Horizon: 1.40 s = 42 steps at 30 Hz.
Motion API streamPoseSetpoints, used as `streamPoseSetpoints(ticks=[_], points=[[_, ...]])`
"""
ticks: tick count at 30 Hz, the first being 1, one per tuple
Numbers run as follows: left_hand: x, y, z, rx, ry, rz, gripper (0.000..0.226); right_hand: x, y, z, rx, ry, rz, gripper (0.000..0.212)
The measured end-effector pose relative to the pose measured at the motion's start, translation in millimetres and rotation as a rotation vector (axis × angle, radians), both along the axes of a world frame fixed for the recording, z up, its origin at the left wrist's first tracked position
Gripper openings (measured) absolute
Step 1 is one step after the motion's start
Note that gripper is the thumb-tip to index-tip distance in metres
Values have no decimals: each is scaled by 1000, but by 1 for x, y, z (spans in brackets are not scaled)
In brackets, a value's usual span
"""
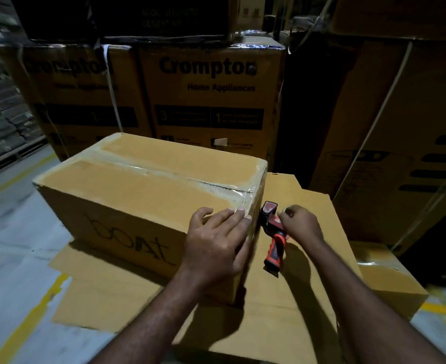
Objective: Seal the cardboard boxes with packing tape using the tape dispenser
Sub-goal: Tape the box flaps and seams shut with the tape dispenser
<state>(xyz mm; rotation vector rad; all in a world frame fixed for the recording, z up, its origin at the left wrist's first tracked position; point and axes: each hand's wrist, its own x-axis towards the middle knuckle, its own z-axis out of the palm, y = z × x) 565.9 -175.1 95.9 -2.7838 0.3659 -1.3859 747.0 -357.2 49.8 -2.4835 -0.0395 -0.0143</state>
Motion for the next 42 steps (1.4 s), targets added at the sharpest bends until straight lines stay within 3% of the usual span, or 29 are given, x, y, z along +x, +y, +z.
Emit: streamPoseSetpoints(ticks=[3,6,9,13,18,21,25,27,28,30,33,35,42], points=[[-12,12,-1,2,-10,-78,32,2,15,26,422,-95,74,53],[-29,30,-2,22,7,-110,34,7,40,49,627,-74,148,75],[-44,50,-1,35,43,-119,31,8,65,59,623,20,255,96],[-61,78,3,35,116,-58,33,0,87,59,552,50,352,73],[-83,114,1,-78,183,155,42,-12,111,58,527,82,356,77],[-92,127,-5,-338,198,263,49,-23,127,58,517,74,367,77],[-100,137,-12,-1011,92,254,53,-34,142,53,603,116,342,77],[-99,144,-13,-1145,62,249,48,-41,142,40,676,54,218,66],[-99,148,-16,-1109,67,243,48,-49,138,29,630,-33,107,57],[-98,153,-20,-1020,75,219,51,-67,126,-2,328,-153,-129,46],[-97,154,-22,-1007,63,216,53,-93,112,-49,-193,4,-192,54],[-97,151,-21,-986,47,213,53,-97,106,-69,-393,103,-138,63],[-97,157,-21,-932,15,160,46,-63,85,-70,-403,112,-161,65]])
